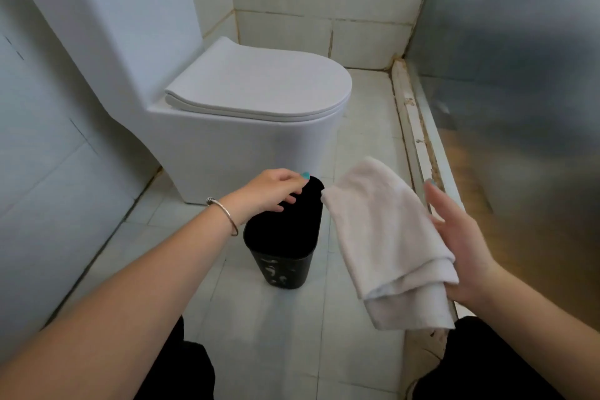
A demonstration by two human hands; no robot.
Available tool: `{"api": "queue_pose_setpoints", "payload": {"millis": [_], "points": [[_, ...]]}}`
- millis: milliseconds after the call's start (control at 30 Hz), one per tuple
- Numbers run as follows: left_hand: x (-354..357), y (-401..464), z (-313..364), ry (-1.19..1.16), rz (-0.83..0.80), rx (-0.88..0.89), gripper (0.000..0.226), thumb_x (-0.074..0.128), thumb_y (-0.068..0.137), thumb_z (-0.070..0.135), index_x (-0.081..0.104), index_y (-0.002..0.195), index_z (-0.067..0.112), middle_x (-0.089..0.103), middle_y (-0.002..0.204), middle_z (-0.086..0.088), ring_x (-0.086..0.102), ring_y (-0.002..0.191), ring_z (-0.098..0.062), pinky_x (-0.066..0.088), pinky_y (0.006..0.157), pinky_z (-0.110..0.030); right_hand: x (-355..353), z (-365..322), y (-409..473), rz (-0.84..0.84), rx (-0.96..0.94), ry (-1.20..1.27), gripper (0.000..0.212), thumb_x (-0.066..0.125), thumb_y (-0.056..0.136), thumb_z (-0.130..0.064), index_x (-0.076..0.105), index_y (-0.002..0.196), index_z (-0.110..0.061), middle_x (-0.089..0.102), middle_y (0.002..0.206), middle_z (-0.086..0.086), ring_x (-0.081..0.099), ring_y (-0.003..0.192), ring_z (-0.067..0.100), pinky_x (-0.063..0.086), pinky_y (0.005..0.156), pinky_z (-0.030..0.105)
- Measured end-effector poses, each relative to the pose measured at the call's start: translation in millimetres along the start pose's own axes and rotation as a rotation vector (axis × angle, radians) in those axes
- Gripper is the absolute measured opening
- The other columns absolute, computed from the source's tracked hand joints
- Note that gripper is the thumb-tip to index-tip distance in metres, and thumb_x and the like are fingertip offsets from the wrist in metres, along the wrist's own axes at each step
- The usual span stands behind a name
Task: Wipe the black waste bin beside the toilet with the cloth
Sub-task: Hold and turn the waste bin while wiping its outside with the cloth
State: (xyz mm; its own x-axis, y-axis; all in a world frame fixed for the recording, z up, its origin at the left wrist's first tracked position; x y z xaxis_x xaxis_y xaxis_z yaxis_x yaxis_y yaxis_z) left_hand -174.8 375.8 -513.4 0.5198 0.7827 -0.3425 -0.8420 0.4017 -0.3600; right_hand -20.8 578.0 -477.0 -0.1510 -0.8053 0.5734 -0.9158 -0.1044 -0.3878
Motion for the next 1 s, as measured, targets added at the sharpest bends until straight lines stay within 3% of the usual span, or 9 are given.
{"api": "queue_pose_setpoints", "payload": {"millis": [167, 267, 333, 400, 600, 733, 800, 867, 1000], "points": [[30.6, 39.1, -54.5, 0.345, -0.067, -0.033, 0.029, 0.047, 0.094, 0.047, 0.059, 0.103, 0.022, 0.061, 0.087, 0.0, 0.057, 0.078, -0.015, 0.045, 0.07, -0.031, -32.0, -8.5, -1.6, 0.162, -0.011, 0.025, 0.056, 0.064, 0.068, -0.061, 0.079, 0.095, -0.015, 0.074, 0.091, 0.008, 0.072, 0.084, 0.029, 0.059, 0.065, 0.037], [60.4, 56.5, -74.3, 0.327, -0.108, -0.066, 0.059, 0.045, 0.095, 0.049, 0.033, 0.145, 0.022, 0.054, 0.131, -0.003, 0.055, 0.113, -0.017, 0.042, 0.093, -0.027, -44.2, -15.8, 0.5, 0.209, -0.055, 0.031, 0.056, 0.062, 0.069, -0.062, 0.078, 0.096, -0.016, 0.074, 0.09, 0.007, 0.073, 0.081, 0.027, 0.058, 0.063, 0.036], [78.1, 64.5, -83.9, 0.299, -0.084, -0.036, 0.069, 0.045, 0.095, 0.048, 0.014, 0.152, 0.022, 0.033, 0.151, -0.007, 0.037, 0.135, -0.023, 0.029, 0.109, -0.031, -46.7, -16.3, 2.7, 0.227, -0.083, 0.019, 0.053, 0.062, 0.068, -0.062, 0.079, 0.092, -0.018, 0.073, 0.088, 0.007, 0.073, 0.077, 0.027, 0.058, 0.06, 0.035], [91.5, 77.8, -85.0, 0.269, -0.002, 0.003, 0.075, 0.045, 0.096, 0.046, 0.003, 0.153, 0.021, 0.025, 0.155, -0.009, 0.03, 0.139, -0.025, 0.024, 0.11, -0.03, -47.3, -20.1, 6.8, 0.21, -0.085, 0.043, 0.054, 0.066, 0.062, -0.06, 0.079, 0.091, -0.017, 0.074, 0.087, 0.009, 0.073, 0.076, 0.028, 0.057, 0.057, 0.035], [106.3, 111.2, -88.9, 0.265, 0.188, -0.122, 0.076, 0.038, 0.097, 0.048, 0.001, 0.151, 0.01, 0.051, 0.133, -0.023, 0.055, 0.113, -0.037, 0.046, 0.095, -0.042, -40.2, -27.5, 18.2, 0.142, -0.024, 0.05, 0.05, 0.069, 0.047, -0.057, 0.08, 0.079, -0.02, 0.076, 0.085, 0.009, 0.074, 0.076, 0.029, 0.056, 0.053, 0.034], [121.5, 120.3, -94.7, 0.225, 0.231, -0.155, 0.078, 0.037, 0.094, 0.057, 0.004, 0.152, 0.015, 0.048, 0.137, -0.021, 0.051, 0.119, -0.038, 0.042, 0.096, -0.037, -43.5, -32.1, 21.3, 0.135, -0.029, 0.046, 0.053, 0.07, 0.046, -0.057, 0.08, 0.081, -0.019, 0.075, 0.086, 0.009, 0.073, 0.077, 0.03, 0.057, 0.054, 0.035], [122.3, 121.1, -93.1, 0.26, 0.261, -0.119, 0.08, 0.041, 0.093, 0.056, -0.001, 0.152, 0.021, 0.059, 0.121, -0.021, 0.06, 0.103, -0.036, 0.045, 0.08, -0.032, -44.2, -34.6, 22.3, 0.156, -0.034, 0.029, 0.051, 0.07, 0.046, -0.058, 0.08, 0.079, -0.02, 0.075, 0.085, 0.009, 0.073, 0.075, 0.03, 0.056, 0.053, 0.034], [122.6, 118.0, -89.9, 0.335, 0.269, -0.053, 0.08, 0.044, 0.095, 0.049, -0.01, 0.15, 0.027, 0.065, 0.086, -0.017, 0.062, 0.069, -0.03, 0.045, 0.058, -0.029, -45.6, -36.3, 23.1, 0.163, -0.023, 0.031, 0.052, 0.07, 0.047, -0.057, 0.08, 0.081, -0.018, 0.075, 0.084, 0.01, 0.073, 0.074, 0.03, 0.057, 0.054, 0.035], [122.6, 113.1, -84.7, 0.405, 0.282, 0.006, 0.078, 0.046, 0.097, 0.039, -0.013, 0.148, 0.035, 0.046, 0.054, -0.006, 0.043, 0.044, -0.016, 0.032, 0.04, -0.023, -51.2, -38.7, 25.1, 0.172, -0.009, 0.067, 0.065, 0.074, 0.049, -0.057, 0.078, 0.098, -0.015, 0.073, 0.089, 0.011, 0.072, 0.081, 0.032, 0.059, 0.069, 0.04]]}}
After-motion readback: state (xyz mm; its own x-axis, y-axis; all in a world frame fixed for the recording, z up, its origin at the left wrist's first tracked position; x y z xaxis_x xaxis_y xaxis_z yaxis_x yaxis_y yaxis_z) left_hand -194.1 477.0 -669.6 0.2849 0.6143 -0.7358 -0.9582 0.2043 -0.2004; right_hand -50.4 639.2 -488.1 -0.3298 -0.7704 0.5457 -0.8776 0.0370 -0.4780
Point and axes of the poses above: each hand's wrist, its own y-axis towards the middle knuckle, its own x-axis out of the palm, z = x × y, the point moved 4 cm from there along y, towards the middle knuckle
